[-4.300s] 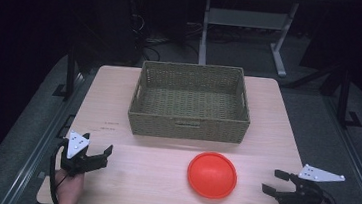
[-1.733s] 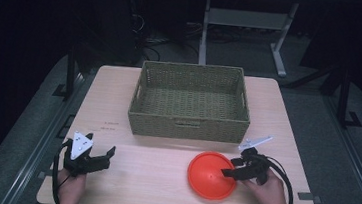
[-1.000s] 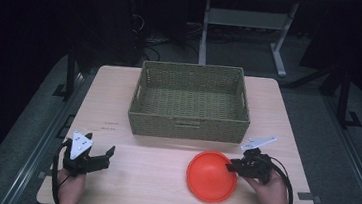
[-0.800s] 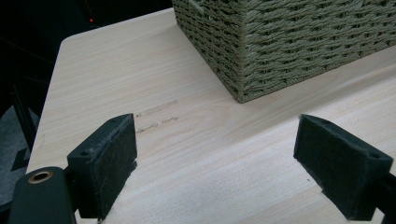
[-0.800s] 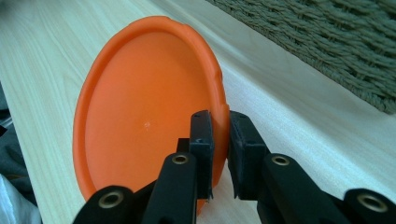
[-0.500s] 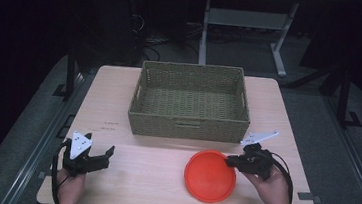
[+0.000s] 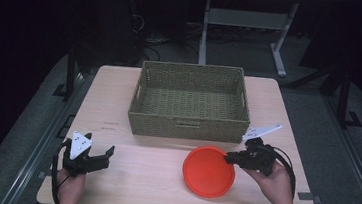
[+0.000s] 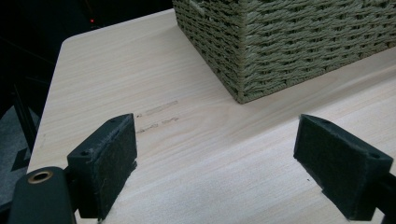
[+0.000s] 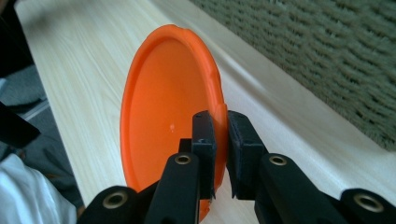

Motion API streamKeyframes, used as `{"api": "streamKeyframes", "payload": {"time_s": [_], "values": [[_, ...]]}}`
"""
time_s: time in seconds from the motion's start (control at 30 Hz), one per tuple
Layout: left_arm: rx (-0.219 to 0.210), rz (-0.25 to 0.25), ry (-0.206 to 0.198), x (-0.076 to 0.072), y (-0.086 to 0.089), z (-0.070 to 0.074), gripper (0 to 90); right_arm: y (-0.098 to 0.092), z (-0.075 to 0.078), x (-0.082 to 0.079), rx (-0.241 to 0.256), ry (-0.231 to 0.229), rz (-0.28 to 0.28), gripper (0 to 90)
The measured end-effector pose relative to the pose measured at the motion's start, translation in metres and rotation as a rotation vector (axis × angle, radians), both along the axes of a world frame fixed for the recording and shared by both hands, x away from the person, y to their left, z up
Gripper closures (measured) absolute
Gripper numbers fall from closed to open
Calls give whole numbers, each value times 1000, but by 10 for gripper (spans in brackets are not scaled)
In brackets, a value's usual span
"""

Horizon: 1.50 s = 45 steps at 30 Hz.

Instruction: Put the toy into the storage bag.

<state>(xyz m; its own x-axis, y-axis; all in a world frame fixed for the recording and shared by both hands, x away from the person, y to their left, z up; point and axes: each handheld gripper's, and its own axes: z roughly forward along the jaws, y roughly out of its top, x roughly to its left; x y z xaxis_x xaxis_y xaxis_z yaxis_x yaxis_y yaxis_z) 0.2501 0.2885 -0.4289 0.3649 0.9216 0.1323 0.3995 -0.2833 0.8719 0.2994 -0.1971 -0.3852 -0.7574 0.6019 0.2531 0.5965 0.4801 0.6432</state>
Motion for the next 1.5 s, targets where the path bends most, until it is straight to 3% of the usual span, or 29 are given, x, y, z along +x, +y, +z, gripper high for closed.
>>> {"api": "streamKeyframes", "payload": {"time_s": [0.1,0.5,1.17,1.5], "values": [[1,1,-1,0,0,0,128,-1,7,0,26,-7,-3,823],[2,0,-3,-1,2,0,128,-1,31,12,36,-27,-11,823],[2,2,-3,-1,2,1,128,8,71,46,19,-24,-15,823],[3,0,-2,0,3,1,128,3,93,59,22,-59,-49,823]]}}
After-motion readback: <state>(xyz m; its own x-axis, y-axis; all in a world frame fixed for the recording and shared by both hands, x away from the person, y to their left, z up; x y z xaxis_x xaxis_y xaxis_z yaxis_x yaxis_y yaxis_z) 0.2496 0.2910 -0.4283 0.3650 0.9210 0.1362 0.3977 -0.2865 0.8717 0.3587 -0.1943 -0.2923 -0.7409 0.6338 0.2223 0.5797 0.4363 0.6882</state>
